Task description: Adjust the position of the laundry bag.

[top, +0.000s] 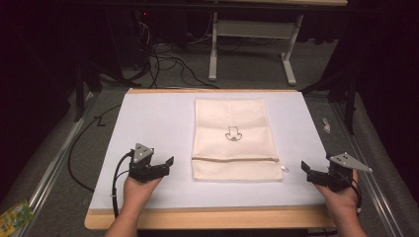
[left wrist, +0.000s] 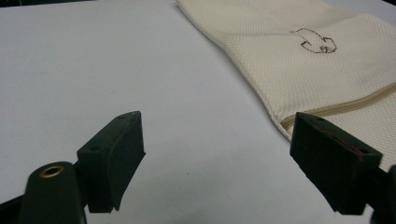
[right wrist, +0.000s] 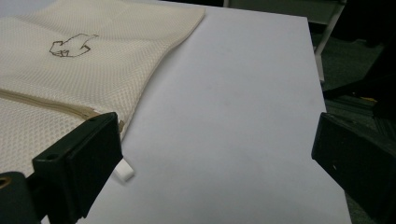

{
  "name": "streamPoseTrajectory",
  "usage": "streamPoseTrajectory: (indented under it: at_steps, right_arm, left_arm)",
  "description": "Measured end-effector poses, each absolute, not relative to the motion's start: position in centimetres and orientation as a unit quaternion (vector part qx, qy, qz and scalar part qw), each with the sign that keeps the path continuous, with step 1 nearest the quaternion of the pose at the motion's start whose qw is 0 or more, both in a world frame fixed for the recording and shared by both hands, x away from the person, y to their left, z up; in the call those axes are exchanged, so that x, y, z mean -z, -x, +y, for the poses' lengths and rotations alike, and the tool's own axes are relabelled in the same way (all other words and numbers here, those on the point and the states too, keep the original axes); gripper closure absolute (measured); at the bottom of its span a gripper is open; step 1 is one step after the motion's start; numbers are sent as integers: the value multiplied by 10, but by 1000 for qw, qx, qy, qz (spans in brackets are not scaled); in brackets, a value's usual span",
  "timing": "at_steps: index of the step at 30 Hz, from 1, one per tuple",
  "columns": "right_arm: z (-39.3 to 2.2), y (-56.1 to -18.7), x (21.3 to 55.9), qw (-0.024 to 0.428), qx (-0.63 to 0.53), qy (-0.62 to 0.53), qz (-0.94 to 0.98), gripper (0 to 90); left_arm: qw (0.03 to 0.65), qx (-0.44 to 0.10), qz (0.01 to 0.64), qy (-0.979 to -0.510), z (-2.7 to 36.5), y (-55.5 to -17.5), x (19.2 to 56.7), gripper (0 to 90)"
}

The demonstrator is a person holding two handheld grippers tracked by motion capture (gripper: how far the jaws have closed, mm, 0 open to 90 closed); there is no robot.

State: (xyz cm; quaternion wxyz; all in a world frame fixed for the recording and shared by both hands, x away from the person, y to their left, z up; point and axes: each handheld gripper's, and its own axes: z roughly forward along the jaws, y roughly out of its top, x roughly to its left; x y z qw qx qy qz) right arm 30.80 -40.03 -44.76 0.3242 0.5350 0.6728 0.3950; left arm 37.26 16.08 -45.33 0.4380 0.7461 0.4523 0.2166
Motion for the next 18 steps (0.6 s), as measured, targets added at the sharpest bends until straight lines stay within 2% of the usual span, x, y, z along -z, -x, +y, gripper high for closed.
streamPoseTrajectory:
  at_steps: [4, 12, 15, 18]
  right_arm:
    - [-402, -308, 451, 322, -396, -533, 675, 31]
    - [-399, -306, 449, 321, -400, -524, 680, 32]
    - [-399, -303, 445, 315, -410, -527, 674, 52]
    - [-397, -297, 439, 330, -427, -515, 666, 60]
  left_arm:
    - [427, -224, 452, -751, 158, -375, 457, 182]
    - [445, -228, 431, -751, 148, -370, 455, 179]
    - [460, -219, 436, -742, 149, -369, 452, 176]
    - [480, -230, 427, -731, 150, -365, 446, 172]
